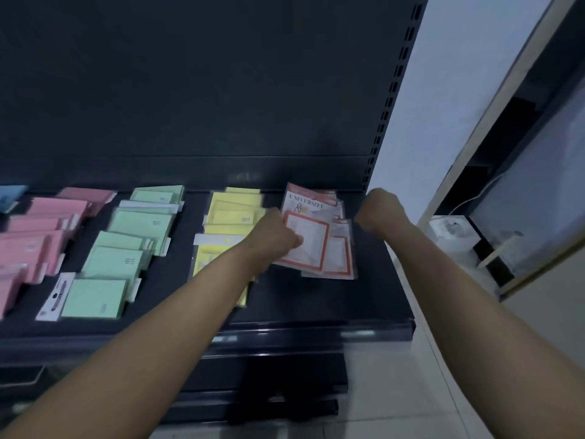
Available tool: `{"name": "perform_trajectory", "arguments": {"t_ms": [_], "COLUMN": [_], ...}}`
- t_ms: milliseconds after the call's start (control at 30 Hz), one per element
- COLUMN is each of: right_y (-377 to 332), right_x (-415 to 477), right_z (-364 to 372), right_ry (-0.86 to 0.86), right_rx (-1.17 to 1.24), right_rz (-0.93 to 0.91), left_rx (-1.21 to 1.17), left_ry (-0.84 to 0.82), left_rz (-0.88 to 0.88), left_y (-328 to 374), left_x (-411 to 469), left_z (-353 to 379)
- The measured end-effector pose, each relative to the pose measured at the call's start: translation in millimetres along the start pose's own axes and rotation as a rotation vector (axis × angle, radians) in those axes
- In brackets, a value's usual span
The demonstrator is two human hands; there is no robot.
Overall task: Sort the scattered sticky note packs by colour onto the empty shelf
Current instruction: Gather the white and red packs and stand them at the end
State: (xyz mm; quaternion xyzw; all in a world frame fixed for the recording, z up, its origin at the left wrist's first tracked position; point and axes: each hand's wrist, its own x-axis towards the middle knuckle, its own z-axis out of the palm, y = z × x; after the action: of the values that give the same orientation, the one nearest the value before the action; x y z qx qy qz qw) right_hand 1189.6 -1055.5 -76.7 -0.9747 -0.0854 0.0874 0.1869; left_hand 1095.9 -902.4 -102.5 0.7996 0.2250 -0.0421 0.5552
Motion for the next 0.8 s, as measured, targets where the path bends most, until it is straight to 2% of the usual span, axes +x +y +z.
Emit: {"name": "perform_trajectory", "arguments": {"t_ms": [100,200,267,400,533,633,800], "right_y": [-3,-2,-1,-6,-31,-69,-158], "right_x": [2,-2,-7,-15,-23,-33,-71], "right_z": [-16,-27,-31,-35,-41,-42,-30], "right_ry": [0.039,0.037,0.039,0.043,0.048,0.062,0.149], "right_rx": [0.048,0.066,0.060,0.020,-0.024,-0.060,-0.174], "right_rz": [-0.076,-0.159,-0.191,-0.262,-0.393,-0.541,-0.815], "left_rx": [-0.026,0.030,0.139,0.534,0.651,0.725,0.958], "left_ry": [-0.038,-0.008,0.020,0.051,0.113,0.286,0.755], "left_rz": [-0.107,-0.150,-0.131,-0.098,0.030,0.167,0.283], "left_y": [-6,-10,-11,-8,1,15,13], "left_x": [4,7,10,3,-14,-36,-96], "left_z": [23,40,45,50,36,-7,-111]}}
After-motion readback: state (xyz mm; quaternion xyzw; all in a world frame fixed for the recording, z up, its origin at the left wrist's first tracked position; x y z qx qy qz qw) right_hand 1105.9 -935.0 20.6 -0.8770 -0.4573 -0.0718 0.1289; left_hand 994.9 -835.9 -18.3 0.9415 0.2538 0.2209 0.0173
